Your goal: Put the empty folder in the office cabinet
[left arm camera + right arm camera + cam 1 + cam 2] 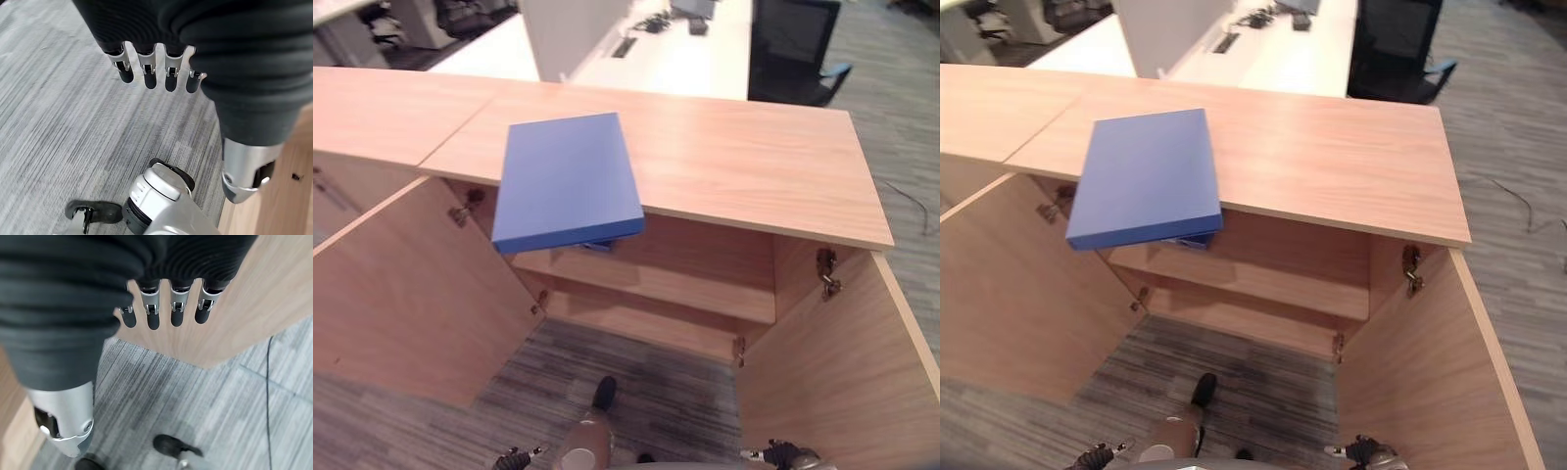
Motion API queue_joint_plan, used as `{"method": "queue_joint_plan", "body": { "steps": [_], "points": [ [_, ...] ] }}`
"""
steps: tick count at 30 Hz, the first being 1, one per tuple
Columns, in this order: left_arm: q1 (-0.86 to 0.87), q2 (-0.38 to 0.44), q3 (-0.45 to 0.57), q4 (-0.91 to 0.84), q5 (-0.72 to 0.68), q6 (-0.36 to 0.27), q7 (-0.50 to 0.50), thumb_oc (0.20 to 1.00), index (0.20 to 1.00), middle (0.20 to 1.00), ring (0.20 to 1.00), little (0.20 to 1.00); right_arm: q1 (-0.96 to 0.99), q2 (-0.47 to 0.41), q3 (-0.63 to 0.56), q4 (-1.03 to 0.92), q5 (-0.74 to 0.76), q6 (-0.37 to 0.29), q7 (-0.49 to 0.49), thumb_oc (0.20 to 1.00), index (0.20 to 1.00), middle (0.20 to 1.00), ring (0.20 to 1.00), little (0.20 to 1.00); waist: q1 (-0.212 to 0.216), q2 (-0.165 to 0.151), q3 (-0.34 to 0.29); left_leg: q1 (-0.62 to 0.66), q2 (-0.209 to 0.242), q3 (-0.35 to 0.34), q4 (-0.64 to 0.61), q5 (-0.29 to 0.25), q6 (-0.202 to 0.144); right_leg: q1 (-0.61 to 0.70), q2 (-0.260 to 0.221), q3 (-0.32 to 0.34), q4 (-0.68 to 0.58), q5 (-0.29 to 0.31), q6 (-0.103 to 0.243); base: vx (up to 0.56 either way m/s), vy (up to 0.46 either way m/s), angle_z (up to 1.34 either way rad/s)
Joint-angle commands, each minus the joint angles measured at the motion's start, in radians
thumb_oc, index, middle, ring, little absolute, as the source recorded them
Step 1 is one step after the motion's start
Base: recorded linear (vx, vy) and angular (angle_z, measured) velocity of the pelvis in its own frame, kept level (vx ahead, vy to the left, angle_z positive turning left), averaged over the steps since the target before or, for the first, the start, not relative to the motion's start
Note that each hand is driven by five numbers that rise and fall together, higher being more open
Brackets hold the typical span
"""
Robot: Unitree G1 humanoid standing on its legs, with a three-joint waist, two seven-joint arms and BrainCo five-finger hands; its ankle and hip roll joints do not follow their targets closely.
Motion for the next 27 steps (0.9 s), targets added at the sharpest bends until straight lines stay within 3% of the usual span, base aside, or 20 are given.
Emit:
{"method": "queue_joint_plan", "body": {
  "steps": [1, 3, 4, 12, 18, 22, 25, 27],
  "points": [
    [-0.008, 0.002, -0.026, -0.01, 0.029, -0.014, -0.007, 1.0, 1.0, 1.0, 1.0, 1.0, 0.043, -0.027, -0.027, -0.003, -0.013, 0.0, 0.009, 1.0, 1.0, 1.0, 1.0, 1.0, 0.021, 0.016, -0.02, 0.033, 0.028, 0.01, 0.042, -0.038, -0.009, -0.1, -0.173, -0.087, 0.128, -0.064, 0.161, 0.19, 0.257, -0.53],
    [-0.019, 0.007, -0.04, -0.021, 0.039, -0.016, -0.008, 1.0, 1.0, 1.0, 1.0, 1.0, 0.043, -0.019, -0.026, -0.003, -0.006, 0.002, 0.011, 1.0, 1.0, 1.0, 1.0, 1.0, 0.014, 0.013, -0.027, 0.056, 0.017, 0.043, 0.03, -0.057, 0.011, -0.108, -0.194, -0.071, 0.116, -0.05, 0.177, 0.15, 0.243, -0.36],
    [-0.032, 0.015, -0.046, -0.036, 0.044, -0.017, -0.007, 1.0, 1.0, 1.0, 1.0, 1.0, 0.035, -0.013, -0.029, -0.007, 0.001, 0.004, 0.009, 1.0, 1.0, 1.0, 1.0, 1.0, 0.005, 0.013, -0.03, 0.07, 0.001, 0.075, 0.02, -0.076, 0.037, -0.126, -0.212, -0.051, 0.114, -0.035, 0.193, 0.1, 0.233, -0.57],
    [-0.05, 0.031, -0.047, -0.04, 0.06, -0.015, -0.008, 1.0, 1.0, 1.0, 1.0, 1.0, 0.01, 0.015, -0.008, -0.051, 0.002, 0.0, 0.014, 1.0, 1.0, 1.0, 1.0, 1.0, -0.012, 0.02, -0.033, 0.106, -0.032, 0.171, -0.022, -0.107, 0.09, -0.195, -0.247, -0.042, 0.154, 0.012, 0.233, 0.06, 0.205, -0.5],
    [-0.051, 0.039, -0.047, -0.047, 0.068, -0.016, -0.01, 1.0, 1.0, 1.0, 1.0, 1.0, 0.005, 0.023, 0.003, -0.066, -0.005, 0.0, 0.016, 1.0, 1.0, 1.0, 1.0, 1.0, -0.016, 0.013, -0.029, 0.124, -0.042, 0.206, -0.038, -0.124, 0.105, -0.212, -0.271, -0.075, 0.147, 0.05, 0.25, 0.04, 0.104, -0.25],
    [-0.053, 0.054, -0.036, -0.053, 0.053, -0.015, -0.004, 1.0, 1.0, 1.0, 1.0, 1.0, -0.014, 0.027, 0.021, -0.082, -0.007, -0.003, 0.013, 1.0, 1.0, 1.0, 1.0, 1.0, 0.004, 0.008, -0.009, 0.11, -0.035, 0.24, -0.03, -0.126, 0.106, -0.247, -0.283, -0.156, 0.154, 0.083, 0.252, -0.06, 0.002, -0.29],
    [-0.058, 0.059, -0.032, -0.056, 0.043, -0.012, -0.003, 1.0, 1.0, 1.0, 1.0, 1.0, -0.026, 0.028, 0.029, -0.088, -0.002, -0.005, 0.015, 1.0, 1.0, 1.0, 1.0, 1.0, 0.003, 0.012, 0.003, 0.079, -0.028, 0.245, -0.004, -0.122, 0.107, -0.252, -0.268, -0.167, 0.208, 0.056, 0.248, -0.1, -0.024, -0.32],
    [-0.059, 0.065, -0.031, -0.058, 0.042, -0.011, 0.0, 1.0, 1.0, 1.0, 1.0, 1.0, -0.029, 0.026, 0.038, -0.096, 0.005, -0.01, 0.013, 1.0, 1.0, 1.0, 1.0, 1.0, 0.005, 0.012, 0.003, 0.049, -0.027, 0.243, 0.022, -0.117, 0.109, -0.239, -0.235, -0.127, 0.284, 0.018, 0.237, -0.08, -0.085, 0.09]
  ]
}}
